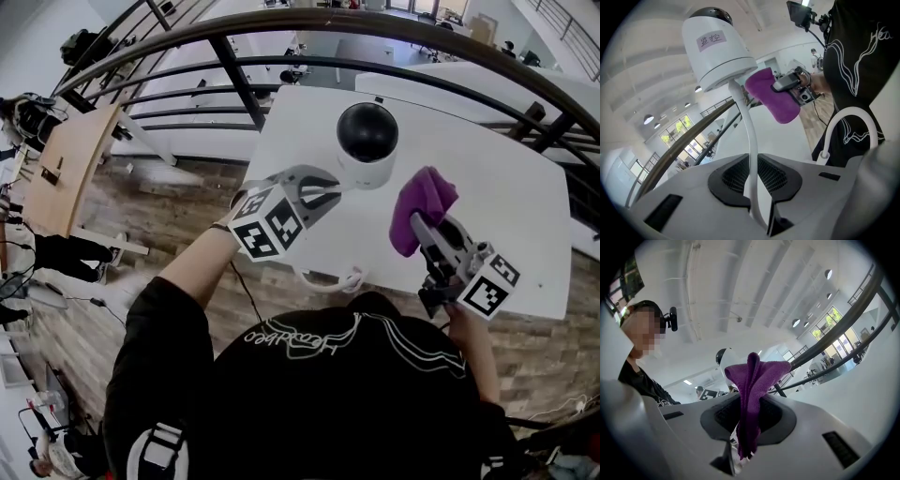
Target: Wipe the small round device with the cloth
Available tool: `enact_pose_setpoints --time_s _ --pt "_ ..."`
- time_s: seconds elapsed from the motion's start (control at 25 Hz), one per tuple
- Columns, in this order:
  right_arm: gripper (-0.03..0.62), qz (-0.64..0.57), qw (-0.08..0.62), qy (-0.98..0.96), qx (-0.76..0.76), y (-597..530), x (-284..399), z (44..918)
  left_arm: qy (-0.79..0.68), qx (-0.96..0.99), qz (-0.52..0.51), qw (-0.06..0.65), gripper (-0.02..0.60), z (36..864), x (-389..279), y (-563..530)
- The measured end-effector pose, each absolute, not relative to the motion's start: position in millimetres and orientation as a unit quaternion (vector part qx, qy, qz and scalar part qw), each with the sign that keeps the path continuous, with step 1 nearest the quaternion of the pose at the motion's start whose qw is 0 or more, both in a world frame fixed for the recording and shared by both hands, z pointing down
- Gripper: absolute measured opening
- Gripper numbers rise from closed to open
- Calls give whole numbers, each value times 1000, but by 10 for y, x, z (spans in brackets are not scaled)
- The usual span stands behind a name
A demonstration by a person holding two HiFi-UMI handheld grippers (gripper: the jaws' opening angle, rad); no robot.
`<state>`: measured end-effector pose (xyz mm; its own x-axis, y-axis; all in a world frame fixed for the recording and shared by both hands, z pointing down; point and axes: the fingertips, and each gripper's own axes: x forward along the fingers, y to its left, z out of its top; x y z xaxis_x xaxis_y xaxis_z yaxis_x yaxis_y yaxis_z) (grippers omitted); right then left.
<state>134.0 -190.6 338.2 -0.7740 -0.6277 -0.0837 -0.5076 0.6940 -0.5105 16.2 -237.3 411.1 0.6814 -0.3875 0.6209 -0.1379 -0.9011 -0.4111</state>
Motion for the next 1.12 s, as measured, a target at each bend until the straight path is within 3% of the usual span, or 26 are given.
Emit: enact_pose_setpoints --time_s 1.12 --pt "66 56 142 969 -195 -2401 1100 2037 136 -903 -366 181 57 4057 166 -2321"
